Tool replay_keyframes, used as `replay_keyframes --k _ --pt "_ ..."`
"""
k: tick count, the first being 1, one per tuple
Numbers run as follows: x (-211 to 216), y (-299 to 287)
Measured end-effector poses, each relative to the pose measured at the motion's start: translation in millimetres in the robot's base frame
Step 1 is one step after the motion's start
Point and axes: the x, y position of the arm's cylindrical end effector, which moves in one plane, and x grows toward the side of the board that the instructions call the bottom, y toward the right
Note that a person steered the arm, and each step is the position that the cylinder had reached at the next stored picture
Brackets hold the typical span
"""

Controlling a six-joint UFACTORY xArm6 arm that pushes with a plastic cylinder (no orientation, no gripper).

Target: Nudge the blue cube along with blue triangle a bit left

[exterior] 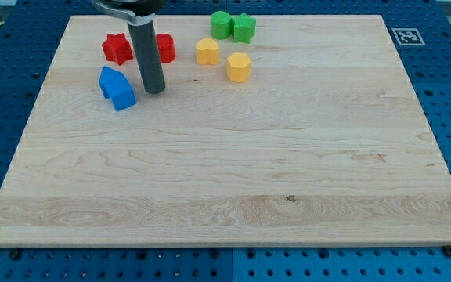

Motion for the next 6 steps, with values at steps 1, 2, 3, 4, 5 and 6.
replay_keyframes --k 1,2,3,4,5,6 --pt "0.0 -10.1" --pt "0.0 -34.3" --pt "0.0 -52.3" --pt "0.0 -52.5" --pt "0.0 -52.7" --pt "0.0 -62.1"
